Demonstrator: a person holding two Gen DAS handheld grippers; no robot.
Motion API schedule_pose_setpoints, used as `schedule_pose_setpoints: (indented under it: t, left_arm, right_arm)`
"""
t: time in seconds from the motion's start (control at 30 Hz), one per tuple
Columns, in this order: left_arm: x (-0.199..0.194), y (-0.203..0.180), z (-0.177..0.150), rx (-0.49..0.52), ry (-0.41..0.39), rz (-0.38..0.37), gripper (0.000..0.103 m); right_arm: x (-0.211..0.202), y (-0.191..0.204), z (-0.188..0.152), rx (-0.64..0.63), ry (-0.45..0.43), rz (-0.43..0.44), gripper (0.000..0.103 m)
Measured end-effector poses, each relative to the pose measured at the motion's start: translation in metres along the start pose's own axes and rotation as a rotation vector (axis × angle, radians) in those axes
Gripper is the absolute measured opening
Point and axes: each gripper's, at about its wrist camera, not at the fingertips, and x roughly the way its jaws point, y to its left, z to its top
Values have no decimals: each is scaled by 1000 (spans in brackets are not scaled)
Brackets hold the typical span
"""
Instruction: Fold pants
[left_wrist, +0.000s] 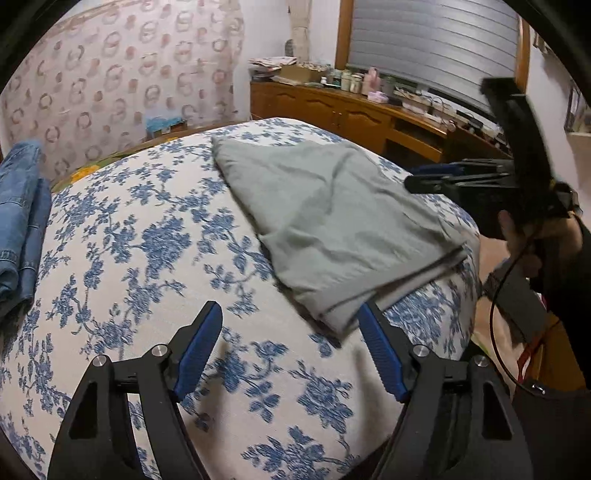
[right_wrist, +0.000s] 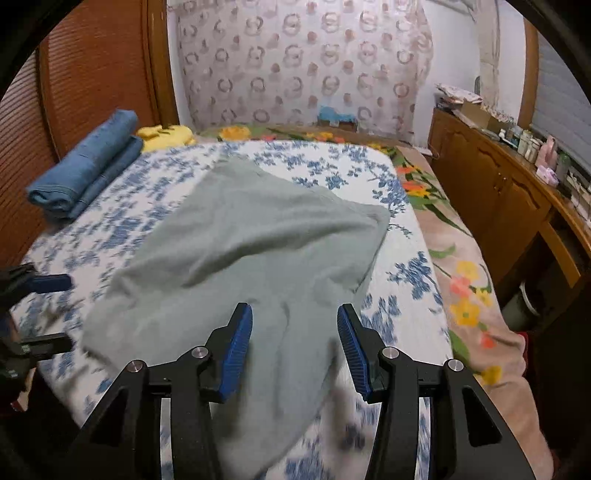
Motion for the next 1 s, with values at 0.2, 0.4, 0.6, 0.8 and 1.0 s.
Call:
schedule_pose_setpoints:
  t: [0.2, 0.4, 0.6, 0.8, 1.0]
  left_arm:
    - [8, -10, -4, 20, 32, -23, 63]
    - [14, -19, -2, 36, 37, -37, 47]
    - [15, -20, 3, 42, 28, -35, 43]
    - [23, -20, 8, 52, 38, -14, 43]
    - [13, -19, 9, 46, -11, -31, 20]
  right_arm:
    - [-27, 2, -23, 18, -32, 1, 51]
    - [-32, 3, -36, 22, -23, 19, 47]
    - [-29, -4, -43, 57, -6, 36, 44]
    - [-30, -1, -44, 64, 1, 53, 42]
    - [-28, 0, -46, 63, 10, 60, 41]
